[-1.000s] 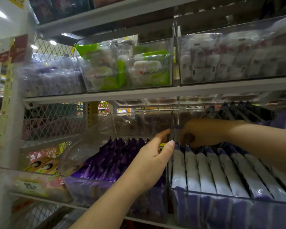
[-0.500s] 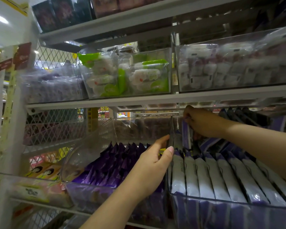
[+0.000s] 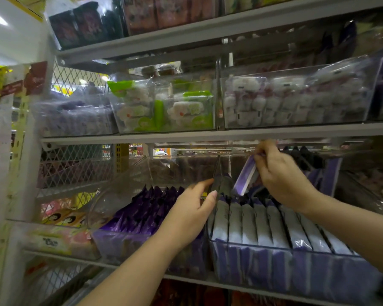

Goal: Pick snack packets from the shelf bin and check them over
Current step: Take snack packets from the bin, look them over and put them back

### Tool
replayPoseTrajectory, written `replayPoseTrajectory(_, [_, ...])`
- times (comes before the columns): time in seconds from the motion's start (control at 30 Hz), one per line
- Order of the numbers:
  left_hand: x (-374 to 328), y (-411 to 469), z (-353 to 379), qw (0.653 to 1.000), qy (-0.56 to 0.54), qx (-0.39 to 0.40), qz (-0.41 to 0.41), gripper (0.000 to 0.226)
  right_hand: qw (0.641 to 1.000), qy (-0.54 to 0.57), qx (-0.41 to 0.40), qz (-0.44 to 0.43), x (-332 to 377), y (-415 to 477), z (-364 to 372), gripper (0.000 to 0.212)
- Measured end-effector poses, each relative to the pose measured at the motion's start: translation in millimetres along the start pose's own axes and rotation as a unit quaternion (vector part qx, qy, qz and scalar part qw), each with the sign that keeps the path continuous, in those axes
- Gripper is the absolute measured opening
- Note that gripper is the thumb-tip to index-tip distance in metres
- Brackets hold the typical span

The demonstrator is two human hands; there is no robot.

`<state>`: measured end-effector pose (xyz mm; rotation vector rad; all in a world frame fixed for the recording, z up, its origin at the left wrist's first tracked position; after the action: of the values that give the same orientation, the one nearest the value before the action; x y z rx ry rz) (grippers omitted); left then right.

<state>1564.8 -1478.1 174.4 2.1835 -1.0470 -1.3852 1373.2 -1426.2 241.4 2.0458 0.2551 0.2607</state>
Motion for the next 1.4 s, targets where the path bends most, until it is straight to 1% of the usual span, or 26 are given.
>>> replayPoseTrajectory(0.07, [-9.5,-5.4,-1.3,0.999,0.045,-0.018,0.018,0.042,0.998,0.024,-0.064,0.017,5.3,-12.9,-15.9,0.007])
replayPoseTrajectory(0.13, [-22.0,-13.9,-2.5,0.995,0.063,-0.058,0.044,0.035,0.992,0.049,-0.112,0.025,14.9,-26.1,-30.8,0.008])
replayPoseTrajectory(0.23, [-44.1,-30.3,-3.3,0.987,0.025,-0.13,0.088,0.026,0.982,0.105,-0.154,0.023,34.8,-48.7,-48.4,0.013])
replayPoseTrajectory(0.3, [-56.7,-41.3,-2.4,0.984,-0.057,-0.155,0.067,0.029,0.976,0.148,-0.16,0.018,51.4,-66.0,-53.9,0.021])
replayPoseTrajectory(0.33, [-62.4,-46.1,-1.3,0.978,-0.133,-0.156,0.035,0.036,0.972,0.171,-0.16,0.016,60.7,-75.6,-54.2,0.021])
replayPoseTrajectory(0.37, [-67.4,-51.2,0.1,0.964,-0.223,-0.148,-0.012,0.044,0.967,0.197,-0.159,0.015,69.6,-85.9,-52.8,0.019])
replayPoseTrajectory(0.43, [-70.8,-60.9,2.8,0.911,-0.379,-0.112,-0.117,0.056,0.957,0.249,-0.148,0.015,85.8,-106.3,-45.9,0.018])
replayPoseTrajectory(0.47, [-70.2,-67.0,3.1,0.884,-0.435,-0.083,-0.152,0.059,0.953,0.271,-0.137,0.013,92.5,-116.4,-40.8,0.019])
replayPoseTrajectory(0.5, [-68.7,-75.1,2.3,0.864,-0.469,-0.059,-0.171,0.059,0.95,0.286,-0.124,0.01,98.5,-126.5,-35.5,0.02])
replayPoseTrajectory(0.53, [-66.7,-83.9,0.4,0.858,-0.481,-0.044,-0.174,0.054,0.948,0.299,-0.107,0.004,103.8,-136.1,-29.9,0.017])
replayPoseTrajectory(0.57, [-62.8,-91.6,-1.8,0.862,-0.478,-0.046,-0.165,0.044,0.945,0.314,-0.089,-0.001,109.8,-145.0,-25.1,0.011])
replayPoseTrajectory(0.6, [-56.6,-98.2,-4.1,0.876,-0.456,-0.063,-0.147,0.033,0.939,0.337,-0.072,-0.006,115.4,-152.9,-20.3,0.007])
replayPoseTrajectory(0.63, [-49.6,-105.5,-6.5,0.895,-0.417,-0.086,-0.128,0.028,0.929,0.365,-0.063,-0.005,121.0,-160.0,-16.1,0.008])
replayPoseTrajectory(0.7, [-37.2,-125.5,-10.1,0.932,-0.329,-0.121,-0.094,0.036,0.91,0.408,-0.061,0.043,128.1,-170.9,-6.6,0.016])
replayPoseTrajectory(0.77, [-22.2,-147.1,-9.2,0.948,-0.288,-0.113,-0.07,0.044,0.894,0.426,-0.051,0.128,130.8,-178.9,7.1,0.034])
replayPoseTrajectory(0.83, [-4.7,-166.8,-4.7,0.946,-0.302,-0.09,-0.069,0.045,0.865,0.452,0.002,0.217,129.8,-186.3,27.5,0.046])
replayPoseTrajectory(0.9, [12.2,-180.9,2.1,0.943,-0.312,-0.083,-0.077,0.047,0.825,0.494,0.044,0.272,129.9,-193.5,45.6,0.048])
replayPoseTrajectory(0.93, [19.9,-185.8,6.7,0.942,-0.316,-0.08,-0.082,0.047,0.808,0.515,0.054,0.281,130.4,-196.8,53.0,0.042])
replayPoseTrajectory(1.0, [33.5,-193.0,16.0,0.938,-0.325,-0.074,-0.095,0.042,0.788,0.537,0.063,0.294,131.8,-203.4,63.7,0.026])
replayPoseTrajectory(1.1, [49.9,-201.0,27.4,0.943,-0.305,-0.063,-0.115,0.038,0.762,0.556,0.074,0.324,125.7,-215.3,79.8,0.022])
replayPoseTrajectory(1.2, [64.2,-207.6,34.0,0.936,-0.315,-0.085,-0.131,0.037,0.749,0.563,0.103,0.333,120.5,-228.7,93.2,0.021])
replayPoseTrajectory(1.3, [71.8,-211.0,35.2,0.911,-0.362,-0.123,-0.155,0.031,0.747,0.547,0.13,0.355,117.6,-242.2,105.5,0.021])
replayPoseTrajectory(1.4, [75.5,-214.5,34.0,0.891,-0.381,-0.163,-0.184,0.027,0.744,0.538,0.162,0.362,118.5,-249.7,111.5,0.018])
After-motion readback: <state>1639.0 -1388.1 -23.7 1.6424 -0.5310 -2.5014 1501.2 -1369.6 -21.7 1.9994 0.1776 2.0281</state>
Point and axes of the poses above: each hand's wrist, its own y-axis towards the middle knuckle, its own z-axis out of the palm, x = y × z, the point moved 3 cm from there along y, towards the middle knuckle, and after that the axes turned 13 degrees about -y, right-handed, at the moved point
